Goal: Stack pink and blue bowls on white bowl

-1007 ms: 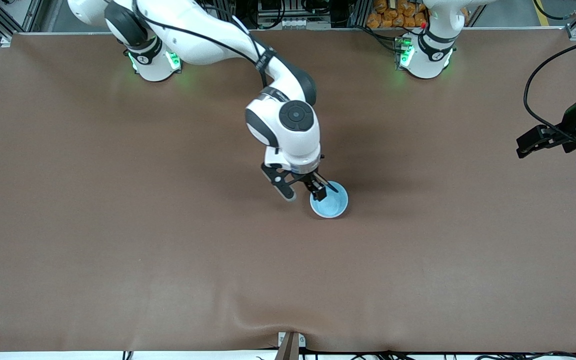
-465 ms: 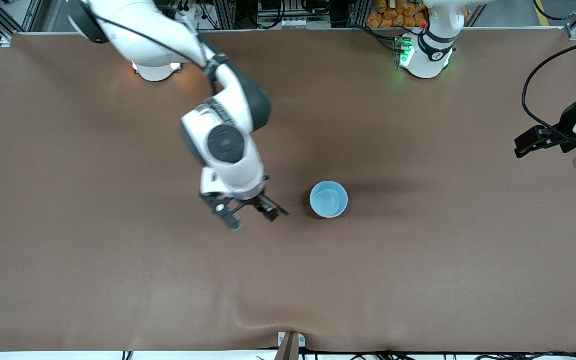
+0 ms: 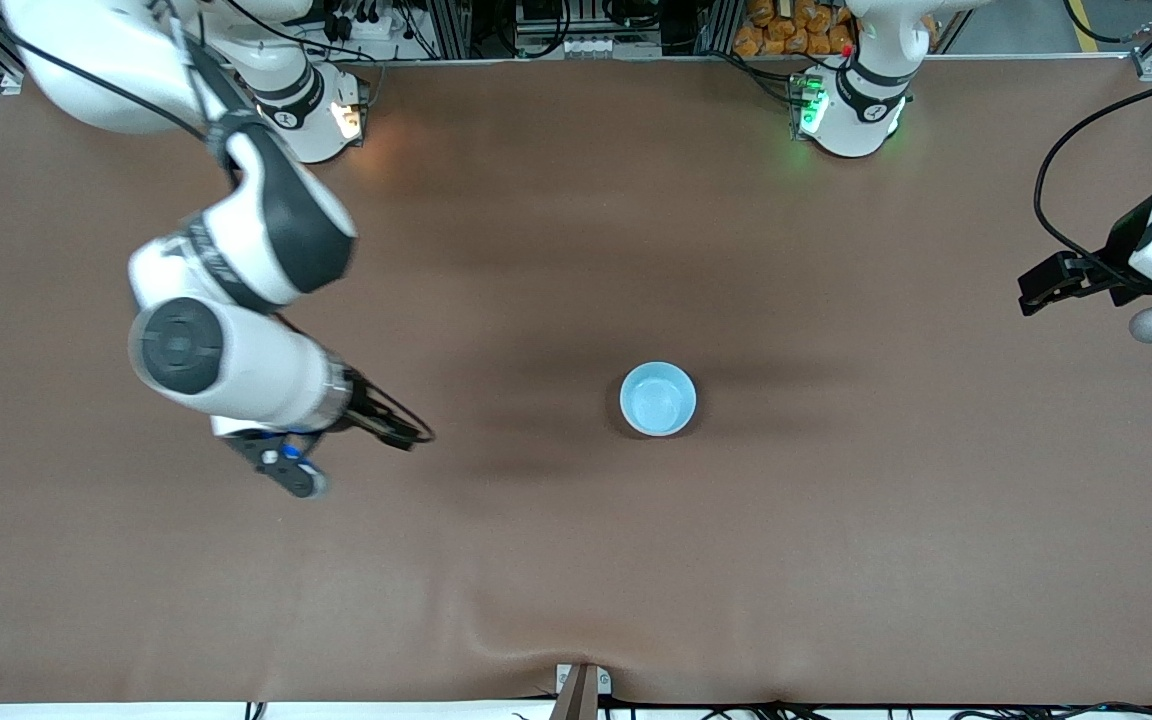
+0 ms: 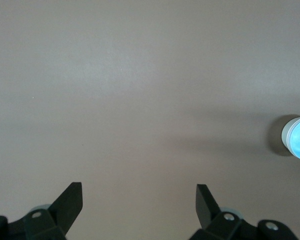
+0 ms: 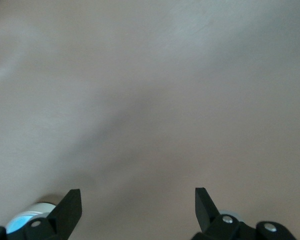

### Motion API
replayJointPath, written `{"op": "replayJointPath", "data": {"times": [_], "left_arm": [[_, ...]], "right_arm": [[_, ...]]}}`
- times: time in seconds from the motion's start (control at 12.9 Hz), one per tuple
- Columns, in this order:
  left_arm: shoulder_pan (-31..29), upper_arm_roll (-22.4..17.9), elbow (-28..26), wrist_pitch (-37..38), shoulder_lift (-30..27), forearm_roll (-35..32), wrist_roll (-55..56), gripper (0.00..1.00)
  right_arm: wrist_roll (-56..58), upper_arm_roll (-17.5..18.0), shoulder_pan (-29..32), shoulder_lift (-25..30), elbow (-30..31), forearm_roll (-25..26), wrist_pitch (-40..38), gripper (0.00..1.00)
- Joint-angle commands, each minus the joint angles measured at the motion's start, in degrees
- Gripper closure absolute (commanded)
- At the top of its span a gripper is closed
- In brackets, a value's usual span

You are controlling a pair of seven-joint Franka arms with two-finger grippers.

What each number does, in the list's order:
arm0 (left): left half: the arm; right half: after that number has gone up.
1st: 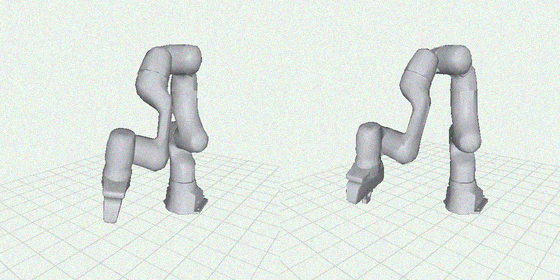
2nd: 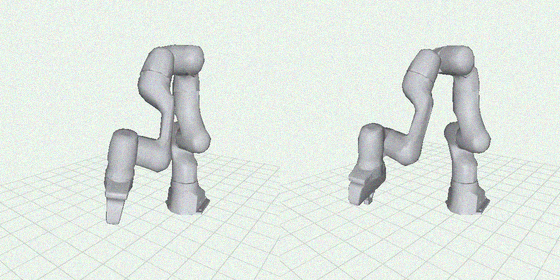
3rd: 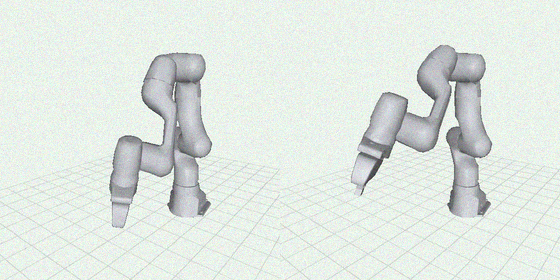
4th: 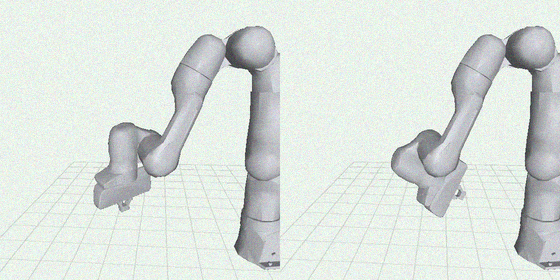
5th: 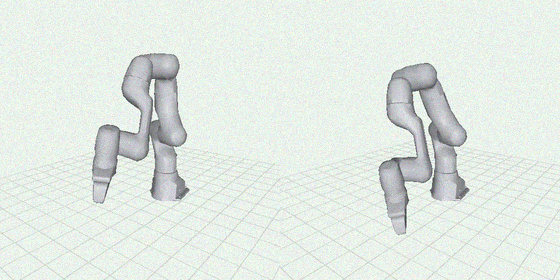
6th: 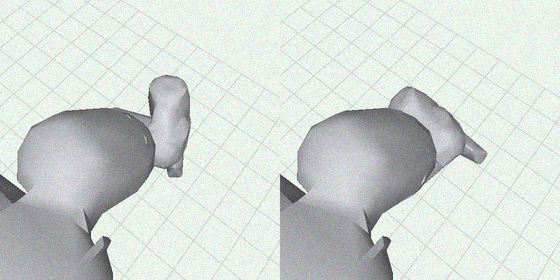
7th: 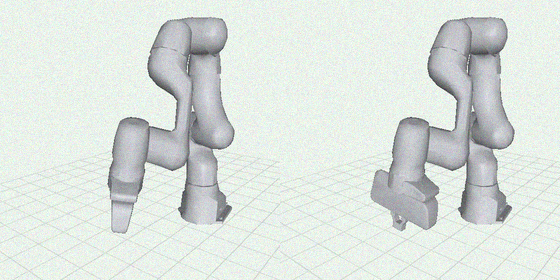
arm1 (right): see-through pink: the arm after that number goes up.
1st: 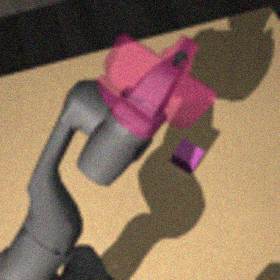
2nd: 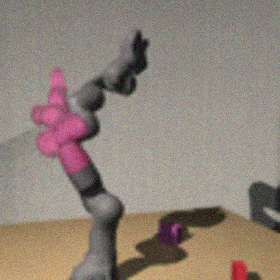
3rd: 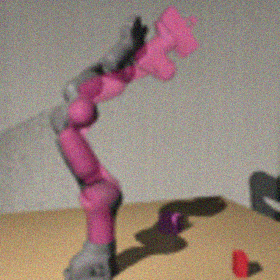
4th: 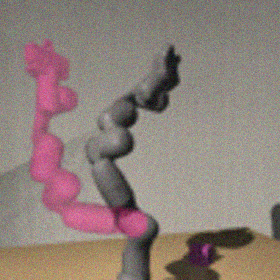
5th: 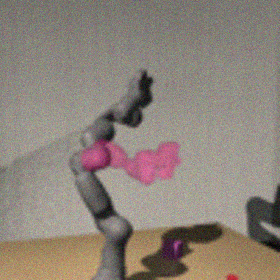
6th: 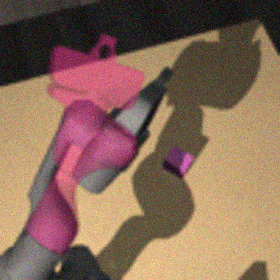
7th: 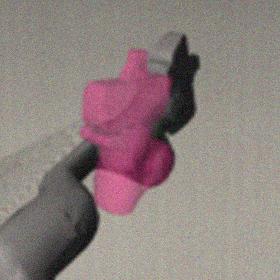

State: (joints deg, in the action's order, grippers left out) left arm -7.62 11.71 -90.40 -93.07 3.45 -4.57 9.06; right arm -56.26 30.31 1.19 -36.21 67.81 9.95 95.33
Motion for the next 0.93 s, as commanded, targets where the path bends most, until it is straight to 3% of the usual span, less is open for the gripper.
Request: {"op": "replayJointPath", "data": {"times": [0.0, 0.31, 0.54, 0.62, 0.85], "left_arm": [[-0.47, 0.07, -3.38, -0.88, -3.45, 1.23, -1.23, 0.00], [-0.65, -0.02, -3.56, -1.32, -3.81, 1.31, -1.23, 0.00], [-0.56, 0.07, -3.99, -2.81, -3.54, 1.31, -1.23, 0.00], [-0.56, 0.07, -4.26, -3.25, -3.54, 1.31, -1.23, 0.00], [-0.38, 0.07, -4.87, -4.22, -3.45, 1.31, -1.23, 0.00]], "right_arm": [[11.21, 1.77, 7.05, 8.76, 10.57, 1.12, -0.58, 0.00], [23.08, -2.08, 6.81, 12.82, 11.12, 1.03, -3.31, 0.00], [38.89, -14.71, 0.92, 16.68, 11.03, -4.12, -4.54, 0.00], [43.38, -17.36, 0.83, 17.74, 11.03, -6.33, -5.33, 0.00], [53.24, -23.34, 0.83, 21.52, 11.64, -6.70, -7.44, 0.00]]}}
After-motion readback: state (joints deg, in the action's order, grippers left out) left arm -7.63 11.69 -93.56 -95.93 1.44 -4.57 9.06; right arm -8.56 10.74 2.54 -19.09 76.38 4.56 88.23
